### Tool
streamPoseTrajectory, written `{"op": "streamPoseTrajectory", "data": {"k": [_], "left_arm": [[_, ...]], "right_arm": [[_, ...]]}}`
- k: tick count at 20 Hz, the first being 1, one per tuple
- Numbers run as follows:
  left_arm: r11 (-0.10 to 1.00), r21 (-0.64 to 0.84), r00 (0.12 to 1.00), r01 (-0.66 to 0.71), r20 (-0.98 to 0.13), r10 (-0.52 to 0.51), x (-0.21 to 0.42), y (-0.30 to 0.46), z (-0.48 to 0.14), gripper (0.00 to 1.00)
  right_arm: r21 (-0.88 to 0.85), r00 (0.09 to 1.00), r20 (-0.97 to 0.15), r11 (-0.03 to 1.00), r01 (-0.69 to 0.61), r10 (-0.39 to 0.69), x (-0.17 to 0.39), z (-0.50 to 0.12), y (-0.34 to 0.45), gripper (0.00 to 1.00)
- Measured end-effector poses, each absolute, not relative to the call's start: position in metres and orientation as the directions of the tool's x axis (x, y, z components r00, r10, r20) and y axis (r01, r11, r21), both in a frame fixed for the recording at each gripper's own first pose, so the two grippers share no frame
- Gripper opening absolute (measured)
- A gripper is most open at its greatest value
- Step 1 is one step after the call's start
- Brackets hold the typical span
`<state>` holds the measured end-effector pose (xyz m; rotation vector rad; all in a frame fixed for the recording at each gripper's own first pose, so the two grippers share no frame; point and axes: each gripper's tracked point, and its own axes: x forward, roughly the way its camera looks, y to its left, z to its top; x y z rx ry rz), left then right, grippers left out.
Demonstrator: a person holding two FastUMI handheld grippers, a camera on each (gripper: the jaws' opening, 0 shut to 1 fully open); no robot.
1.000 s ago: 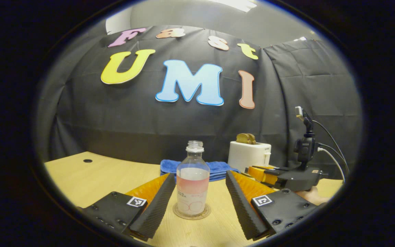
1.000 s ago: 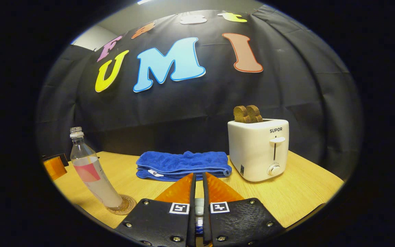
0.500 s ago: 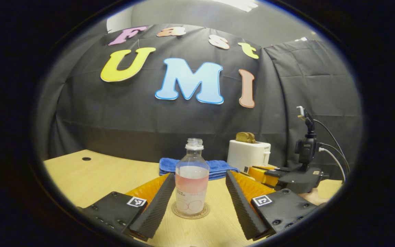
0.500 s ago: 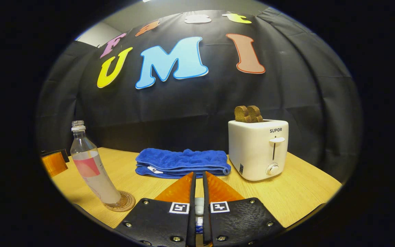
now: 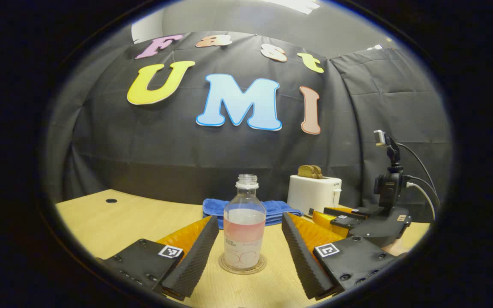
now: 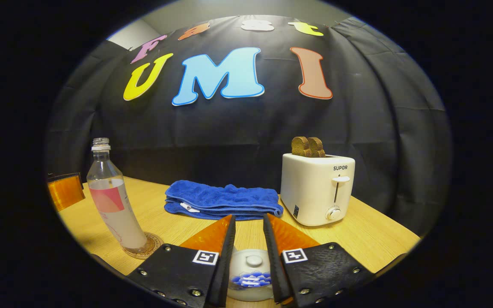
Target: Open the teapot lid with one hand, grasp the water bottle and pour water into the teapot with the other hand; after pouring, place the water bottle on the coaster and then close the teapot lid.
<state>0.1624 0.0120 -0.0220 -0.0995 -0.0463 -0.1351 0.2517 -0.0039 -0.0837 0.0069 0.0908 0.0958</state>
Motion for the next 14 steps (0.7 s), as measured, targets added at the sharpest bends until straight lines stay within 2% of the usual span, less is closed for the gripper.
{"op": "streamPoseTrajectory", "data": {"k": [2,3,6,14], "left_arm": [[0.986,-0.099,0.99,0.137,0.059,-0.132,0.162,0.012,-0.021,1.0],[0.986,-0.099,0.99,0.137,0.058,-0.132,0.162,0.012,-0.02,1.0],[0.986,-0.102,0.99,0.131,0.059,-0.126,0.161,0.014,-0.021,1.0],[0.989,-0.067,0.989,0.135,0.071,-0.131,0.133,0.004,-0.01,1.0]], "right_arm": [[0.017,0.993,-0.069,0.995,-0.097,0.098,0.244,-0.072,0.0,0.58],[0.016,0.995,-0.051,0.996,-0.088,0.089,0.237,-0.065,-0.001,0.72],[0.001,0.998,0.006,0.998,-0.067,0.067,0.209,-0.044,0.001,0.8],[0.016,0.996,0.087,0.999,-0.034,0.032,0.114,-0.015,-0.001,0.8]]}}
